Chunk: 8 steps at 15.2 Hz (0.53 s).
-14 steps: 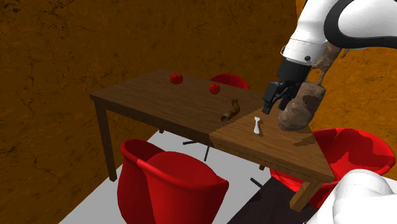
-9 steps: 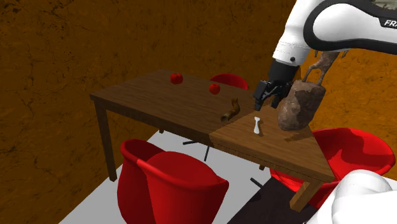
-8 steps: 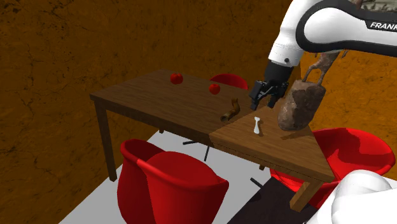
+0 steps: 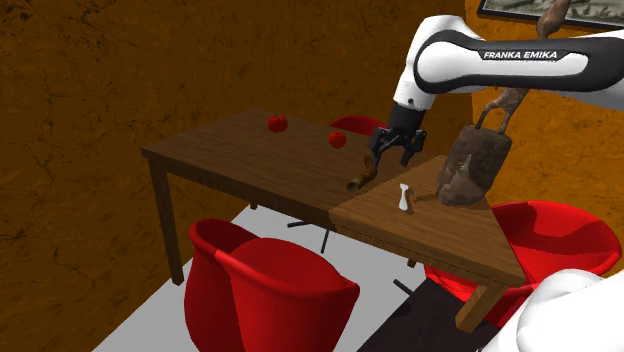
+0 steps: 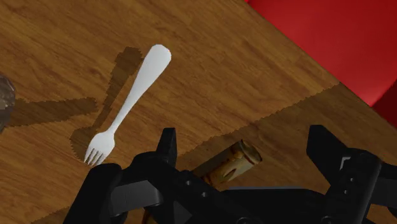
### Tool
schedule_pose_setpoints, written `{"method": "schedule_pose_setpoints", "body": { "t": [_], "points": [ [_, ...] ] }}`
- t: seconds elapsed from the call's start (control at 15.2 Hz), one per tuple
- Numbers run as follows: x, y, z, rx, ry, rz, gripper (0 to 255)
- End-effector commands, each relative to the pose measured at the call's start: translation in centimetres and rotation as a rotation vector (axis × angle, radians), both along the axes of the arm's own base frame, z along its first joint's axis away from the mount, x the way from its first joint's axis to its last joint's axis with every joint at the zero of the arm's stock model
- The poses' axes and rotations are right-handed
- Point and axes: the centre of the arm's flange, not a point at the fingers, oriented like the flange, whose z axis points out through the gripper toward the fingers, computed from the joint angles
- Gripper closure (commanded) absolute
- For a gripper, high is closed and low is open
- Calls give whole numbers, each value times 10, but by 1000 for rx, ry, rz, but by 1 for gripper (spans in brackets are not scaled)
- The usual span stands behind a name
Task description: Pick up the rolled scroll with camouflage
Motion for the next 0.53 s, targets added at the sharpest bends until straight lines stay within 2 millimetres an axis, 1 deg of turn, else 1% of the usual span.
{"method": "schedule_pose_setpoints", "body": {
  "t": [0.0,0.46],
  "points": [
    [20,-17,-8,-4,0,-49,0],
    [83,-76,-39,-17,6,-216,0]
  ]
}}
